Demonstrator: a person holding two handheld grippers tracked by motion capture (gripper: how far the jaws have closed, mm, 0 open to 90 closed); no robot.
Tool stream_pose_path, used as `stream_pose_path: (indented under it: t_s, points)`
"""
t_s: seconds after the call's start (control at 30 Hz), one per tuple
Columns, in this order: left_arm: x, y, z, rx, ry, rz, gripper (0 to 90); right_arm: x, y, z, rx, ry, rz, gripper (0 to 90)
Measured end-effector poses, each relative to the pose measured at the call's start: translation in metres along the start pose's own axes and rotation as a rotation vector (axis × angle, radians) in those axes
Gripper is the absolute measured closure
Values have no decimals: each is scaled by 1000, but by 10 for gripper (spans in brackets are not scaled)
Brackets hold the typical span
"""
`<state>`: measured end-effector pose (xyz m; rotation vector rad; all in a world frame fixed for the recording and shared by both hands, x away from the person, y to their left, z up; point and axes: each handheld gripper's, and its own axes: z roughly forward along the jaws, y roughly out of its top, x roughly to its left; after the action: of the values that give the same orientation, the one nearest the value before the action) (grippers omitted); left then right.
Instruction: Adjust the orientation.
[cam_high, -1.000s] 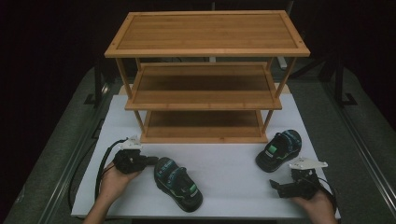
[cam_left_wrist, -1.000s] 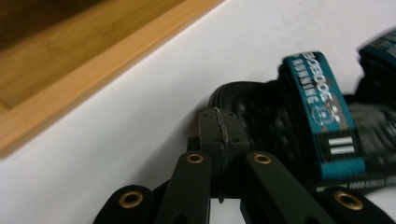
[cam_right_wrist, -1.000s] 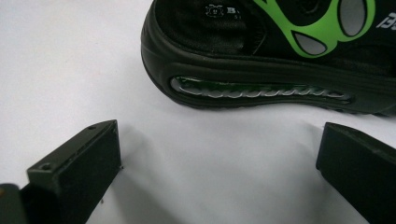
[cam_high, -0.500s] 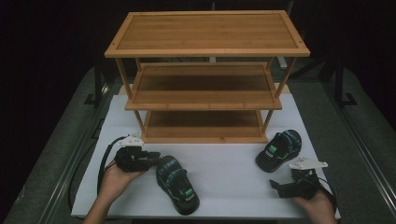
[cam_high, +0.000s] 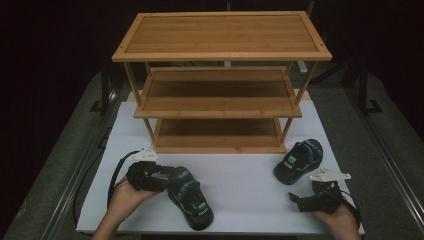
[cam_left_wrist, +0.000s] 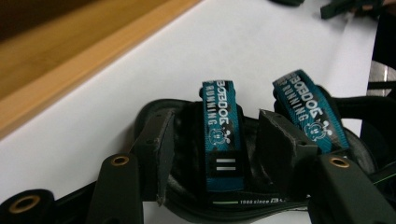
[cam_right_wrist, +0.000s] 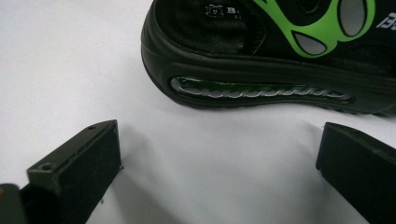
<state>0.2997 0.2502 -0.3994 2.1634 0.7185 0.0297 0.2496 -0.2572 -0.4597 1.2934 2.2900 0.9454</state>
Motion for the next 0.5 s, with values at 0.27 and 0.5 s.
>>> stream_pose_path:
  t_s: [0.27, 0.5]
  points:
    - [-2, 1, 9, 42, -15, 29, 652, 0, 0, 0, 0, 0, 1, 0]
    - [-3, 8, 10, 52, -29, 51, 699, 0, 0, 0, 0, 0, 0, 0]
